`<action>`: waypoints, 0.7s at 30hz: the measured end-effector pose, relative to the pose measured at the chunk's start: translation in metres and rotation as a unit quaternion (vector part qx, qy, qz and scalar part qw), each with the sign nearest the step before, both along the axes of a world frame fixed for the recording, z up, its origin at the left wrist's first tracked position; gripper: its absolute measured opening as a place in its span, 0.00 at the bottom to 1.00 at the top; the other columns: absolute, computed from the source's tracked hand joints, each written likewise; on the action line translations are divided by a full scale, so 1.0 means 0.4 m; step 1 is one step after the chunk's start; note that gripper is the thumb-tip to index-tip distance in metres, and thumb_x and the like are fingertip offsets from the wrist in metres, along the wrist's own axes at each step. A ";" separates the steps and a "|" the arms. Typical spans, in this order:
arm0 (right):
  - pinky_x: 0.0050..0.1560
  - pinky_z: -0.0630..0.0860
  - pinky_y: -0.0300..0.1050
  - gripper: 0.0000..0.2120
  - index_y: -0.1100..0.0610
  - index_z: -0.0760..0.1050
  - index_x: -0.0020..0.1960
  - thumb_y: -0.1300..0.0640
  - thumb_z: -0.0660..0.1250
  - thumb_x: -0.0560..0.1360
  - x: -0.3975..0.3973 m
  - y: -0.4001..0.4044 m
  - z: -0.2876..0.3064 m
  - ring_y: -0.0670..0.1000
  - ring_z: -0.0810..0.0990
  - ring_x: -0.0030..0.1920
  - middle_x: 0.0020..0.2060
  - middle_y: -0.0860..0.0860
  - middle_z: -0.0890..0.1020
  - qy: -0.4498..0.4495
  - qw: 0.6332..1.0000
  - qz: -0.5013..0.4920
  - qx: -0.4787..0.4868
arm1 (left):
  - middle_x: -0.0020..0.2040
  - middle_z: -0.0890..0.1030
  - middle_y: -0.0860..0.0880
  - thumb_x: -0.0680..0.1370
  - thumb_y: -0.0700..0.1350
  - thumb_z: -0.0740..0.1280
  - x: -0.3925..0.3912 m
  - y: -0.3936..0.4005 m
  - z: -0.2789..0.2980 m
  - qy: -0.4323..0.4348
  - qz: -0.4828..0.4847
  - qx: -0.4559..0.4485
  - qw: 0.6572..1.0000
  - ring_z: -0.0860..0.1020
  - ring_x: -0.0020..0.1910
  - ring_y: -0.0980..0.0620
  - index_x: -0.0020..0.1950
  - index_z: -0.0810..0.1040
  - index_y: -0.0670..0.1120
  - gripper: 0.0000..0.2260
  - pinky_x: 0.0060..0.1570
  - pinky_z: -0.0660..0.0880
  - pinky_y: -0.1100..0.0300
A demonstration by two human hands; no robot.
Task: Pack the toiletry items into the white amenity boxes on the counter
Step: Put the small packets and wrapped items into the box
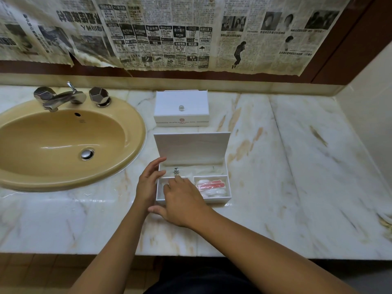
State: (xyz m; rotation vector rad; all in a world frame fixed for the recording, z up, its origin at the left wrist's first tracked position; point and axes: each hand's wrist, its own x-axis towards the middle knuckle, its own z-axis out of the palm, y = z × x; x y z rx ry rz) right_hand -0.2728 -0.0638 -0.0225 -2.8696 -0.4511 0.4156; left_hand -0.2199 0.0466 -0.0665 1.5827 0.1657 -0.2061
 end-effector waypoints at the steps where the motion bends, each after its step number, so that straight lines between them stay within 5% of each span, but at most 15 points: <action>1: 0.67 0.62 0.54 0.37 0.64 0.71 0.64 0.32 0.55 0.75 -0.004 0.000 -0.006 0.58 0.68 0.63 0.60 0.60 0.75 0.002 1.000 0.001 0.002 | 0.62 0.78 0.56 0.78 0.33 0.62 0.001 0.001 -0.003 0.001 0.001 -0.004 1.000 0.73 0.64 0.58 0.61 0.80 0.49 0.17 0.55 0.69 0.75; 8: 0.69 0.63 0.54 0.39 0.61 0.66 0.70 0.30 0.56 0.74 -0.010 -0.008 -0.005 0.58 0.65 0.68 0.66 0.59 0.71 0.059 0.996 -0.023 0.069 | 0.63 0.79 0.54 0.77 0.32 0.62 0.004 0.009 -0.019 0.005 -0.007 -0.027 1.000 0.74 0.64 0.60 0.60 0.80 0.51 0.19 0.58 0.71 0.68; 14: 0.52 0.74 0.48 0.21 0.55 0.77 0.62 0.43 0.63 0.77 0.035 -0.036 0.048 0.56 0.78 0.55 0.53 0.55 0.81 0.029 0.982 -0.087 0.167 | 0.63 0.79 0.52 0.74 0.32 0.62 0.005 0.021 -0.033 0.023 -0.003 -0.073 0.997 0.72 0.67 0.59 0.60 0.80 0.50 0.20 0.62 0.68 0.63; 17: 0.53 0.74 0.48 0.13 0.56 0.79 0.58 0.53 0.65 0.77 0.063 -0.052 0.095 0.56 0.78 0.54 0.53 0.54 0.82 -0.061 0.974 -0.094 0.196 | 0.61 0.79 0.45 0.73 0.30 0.60 0.014 0.026 -0.031 0.043 0.028 -0.130 0.990 0.75 0.65 0.52 0.62 0.78 0.44 0.20 0.63 0.71 0.61; 21: 0.46 0.74 0.51 0.07 0.60 0.81 0.48 0.63 0.69 0.70 0.115 -0.066 0.156 0.59 0.77 0.46 0.43 0.56 0.80 -0.293 0.928 -0.108 0.205 | 0.57 0.80 0.45 0.75 0.27 0.55 0.009 0.020 -0.010 0.047 0.041 -0.161 0.985 0.82 0.51 0.57 0.64 0.74 0.41 0.21 0.45 0.77 0.68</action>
